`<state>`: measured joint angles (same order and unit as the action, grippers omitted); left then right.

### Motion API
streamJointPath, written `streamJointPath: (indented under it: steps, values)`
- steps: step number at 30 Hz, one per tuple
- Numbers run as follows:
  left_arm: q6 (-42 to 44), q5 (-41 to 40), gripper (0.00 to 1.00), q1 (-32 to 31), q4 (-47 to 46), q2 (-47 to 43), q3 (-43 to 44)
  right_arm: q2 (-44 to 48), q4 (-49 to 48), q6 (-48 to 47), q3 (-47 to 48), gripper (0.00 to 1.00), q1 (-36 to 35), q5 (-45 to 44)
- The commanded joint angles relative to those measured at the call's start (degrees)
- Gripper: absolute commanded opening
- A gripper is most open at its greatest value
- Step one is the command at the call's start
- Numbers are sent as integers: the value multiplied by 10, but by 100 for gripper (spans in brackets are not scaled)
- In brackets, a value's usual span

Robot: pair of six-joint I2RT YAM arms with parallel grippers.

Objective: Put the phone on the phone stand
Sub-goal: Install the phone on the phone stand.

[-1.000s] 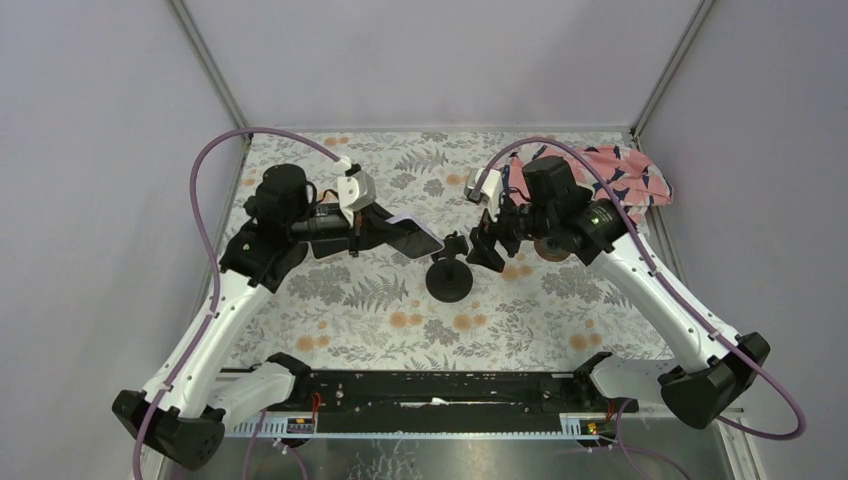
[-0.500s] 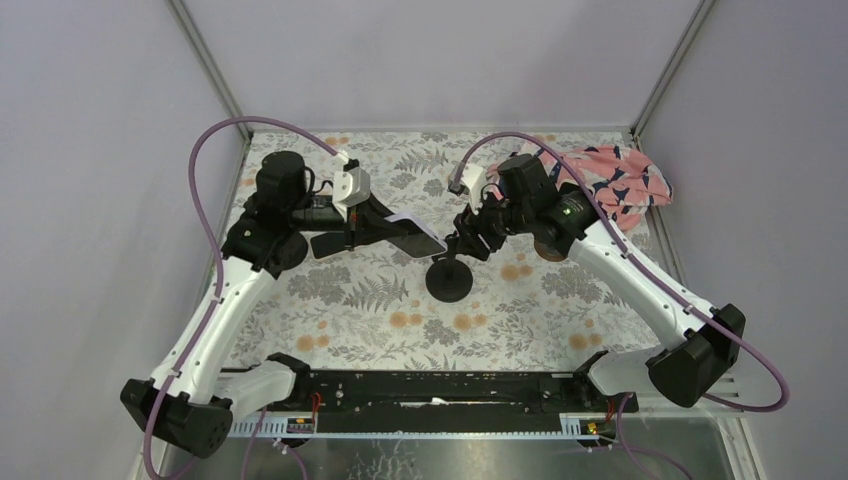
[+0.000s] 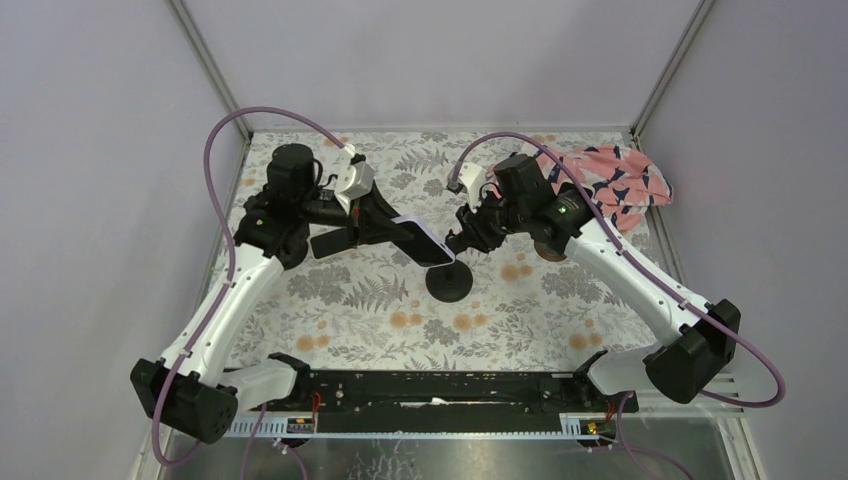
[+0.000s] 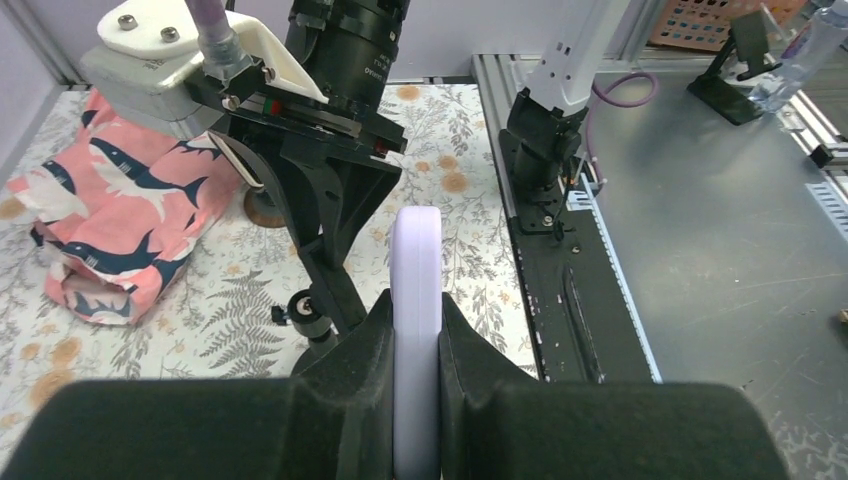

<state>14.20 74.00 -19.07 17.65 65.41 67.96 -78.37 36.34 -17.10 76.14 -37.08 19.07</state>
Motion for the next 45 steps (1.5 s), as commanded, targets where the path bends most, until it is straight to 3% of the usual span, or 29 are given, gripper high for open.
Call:
streamJointPath:
  steps: [1, 10, 23, 45]
  values:
    - [-42, 44, 0, -3, -83, 7, 4, 18, -5, -13, 4, 34, -4, -13]
    - [-103, -25, 0, -78, -182, 2, -33, 20, 4, -13, 9, 34, 8, 52]
    - [-254, -21, 0, -109, -442, 63, -87, 23, -3, -1, -3, 24, 31, 117]
    - [-193, -58, 0, -118, -434, 154, -94, 24, -3, -2, -2, 24, 32, 127]
